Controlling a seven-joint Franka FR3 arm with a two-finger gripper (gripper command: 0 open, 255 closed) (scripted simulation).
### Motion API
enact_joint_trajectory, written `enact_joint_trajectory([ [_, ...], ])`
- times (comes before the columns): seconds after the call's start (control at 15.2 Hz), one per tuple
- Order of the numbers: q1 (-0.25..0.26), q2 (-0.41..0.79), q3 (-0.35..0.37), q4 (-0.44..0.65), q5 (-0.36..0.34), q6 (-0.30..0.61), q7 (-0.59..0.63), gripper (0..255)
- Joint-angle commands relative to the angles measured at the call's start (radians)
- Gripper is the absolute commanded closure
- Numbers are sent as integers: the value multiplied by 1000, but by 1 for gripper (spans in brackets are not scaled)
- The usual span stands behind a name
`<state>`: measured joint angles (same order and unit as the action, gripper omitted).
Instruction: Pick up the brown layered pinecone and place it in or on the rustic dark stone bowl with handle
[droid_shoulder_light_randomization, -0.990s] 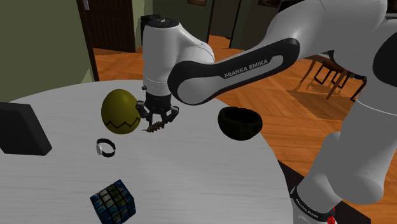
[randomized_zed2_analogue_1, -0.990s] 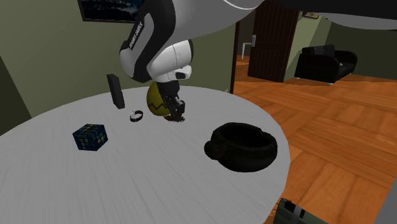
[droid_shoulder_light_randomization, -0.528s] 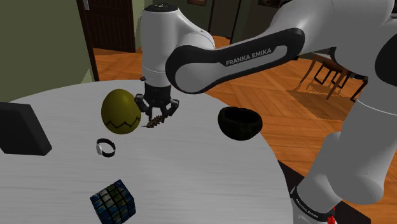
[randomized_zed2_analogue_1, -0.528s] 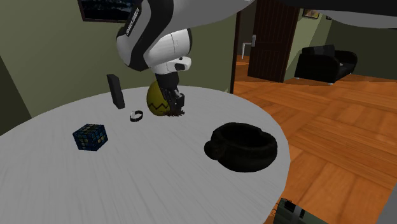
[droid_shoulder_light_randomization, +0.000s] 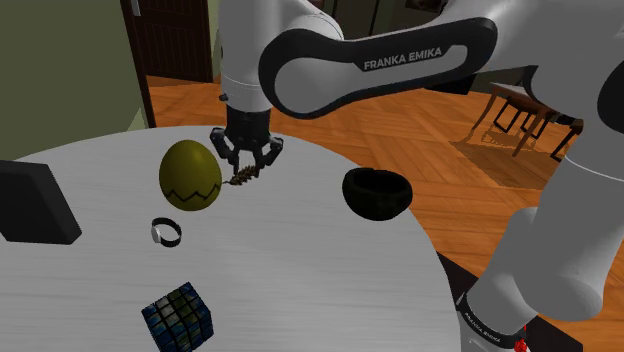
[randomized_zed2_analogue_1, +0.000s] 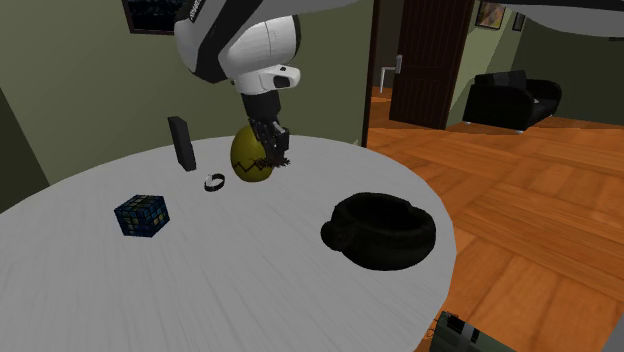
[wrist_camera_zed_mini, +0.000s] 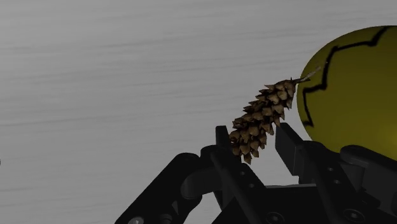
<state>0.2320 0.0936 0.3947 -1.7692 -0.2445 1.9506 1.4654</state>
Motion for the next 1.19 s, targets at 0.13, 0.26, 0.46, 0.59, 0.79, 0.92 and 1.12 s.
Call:
enact_joint_trajectory([
  [0.13,1,-2,1,51,5,-52,-11,255],
  [0.26,2,-2,2,78,7,-78,-17,255],
  [0.46,4,-1,3,119,9,-118,-24,255],
  [0.59,5,2,4,148,9,-145,-28,255],
  [0.79,7,7,5,195,9,-187,-34,255],
  [0.92,9,12,6,228,8,-215,-38,255],
  [1.12,-14,-80,-6,127,47,-192,-70,255],
])
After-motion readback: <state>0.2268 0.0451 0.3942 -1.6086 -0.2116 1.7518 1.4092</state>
